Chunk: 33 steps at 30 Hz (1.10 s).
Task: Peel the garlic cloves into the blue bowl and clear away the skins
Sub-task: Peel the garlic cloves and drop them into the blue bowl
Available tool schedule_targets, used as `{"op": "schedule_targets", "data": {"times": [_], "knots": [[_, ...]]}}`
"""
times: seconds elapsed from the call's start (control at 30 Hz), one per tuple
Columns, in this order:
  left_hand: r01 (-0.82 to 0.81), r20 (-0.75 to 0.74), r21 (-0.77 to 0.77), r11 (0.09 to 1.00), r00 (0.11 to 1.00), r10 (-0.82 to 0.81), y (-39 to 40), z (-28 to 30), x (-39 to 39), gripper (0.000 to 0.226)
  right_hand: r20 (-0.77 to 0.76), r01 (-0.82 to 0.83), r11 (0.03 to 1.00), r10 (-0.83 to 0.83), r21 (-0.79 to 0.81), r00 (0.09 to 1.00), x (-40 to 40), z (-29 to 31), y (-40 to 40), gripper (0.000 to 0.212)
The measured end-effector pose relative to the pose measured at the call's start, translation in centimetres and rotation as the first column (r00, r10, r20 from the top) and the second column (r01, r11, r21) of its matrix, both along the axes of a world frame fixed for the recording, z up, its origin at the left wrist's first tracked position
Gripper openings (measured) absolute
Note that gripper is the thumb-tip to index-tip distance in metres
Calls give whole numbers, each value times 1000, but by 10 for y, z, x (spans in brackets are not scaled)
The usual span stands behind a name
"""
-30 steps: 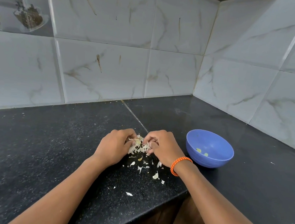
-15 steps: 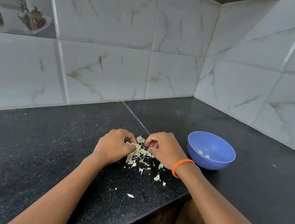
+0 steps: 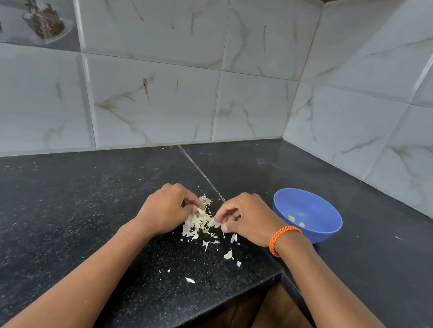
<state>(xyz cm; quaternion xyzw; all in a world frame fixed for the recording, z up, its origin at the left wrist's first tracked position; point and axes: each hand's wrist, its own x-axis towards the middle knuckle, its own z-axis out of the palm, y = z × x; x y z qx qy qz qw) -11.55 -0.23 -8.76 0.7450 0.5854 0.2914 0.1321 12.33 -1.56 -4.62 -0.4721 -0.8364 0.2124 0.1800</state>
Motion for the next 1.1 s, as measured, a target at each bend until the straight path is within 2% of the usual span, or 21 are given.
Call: {"op": "schedule_targets", "data": {"times": [0.1,0.2,0.33,0.47,0.6,0.73,0.83,1.0,1.1], "knots": [[37,23,25,999,999,-38,-2,-2,-1,20,121,-49,991,64,-125,991,9,5,-11,34],[61,40,41,997,997,-63,-2,-5,-1,15,191,-43,988,71,-148,979,9,0,-19,39],[102,33,6,995,994,-102,0,-5,-2,17,63,-15,998,19,-57,998,-4,-13,-20,16],[132,-57,-85,988,989,-137,0,-2,-4,17,47,32,998,-34,54,998,-21,-24,-10,30],[79,-114,-34,996,990,-82,0,-3,2,12,-59,70,990,-63,125,996,-28,-23,3,24],[56,-93,-24,998,994,-58,0,0,-2,11,-131,143,974,-120,176,984,-27,-19,16,27],[62,-24,-49,997,998,-64,2,2,-8,14,-179,156,978,-131,136,975,-22,-19,22,27],[48,-41,-18,999,998,-49,3,5,-9,27,-122,145,979,-128,146,984,-17,-16,24,22],[62,-52,-34,998,997,-64,3,6,-13,10,-68,90,990,-83,111,994,-20,-18,20,12]]}}
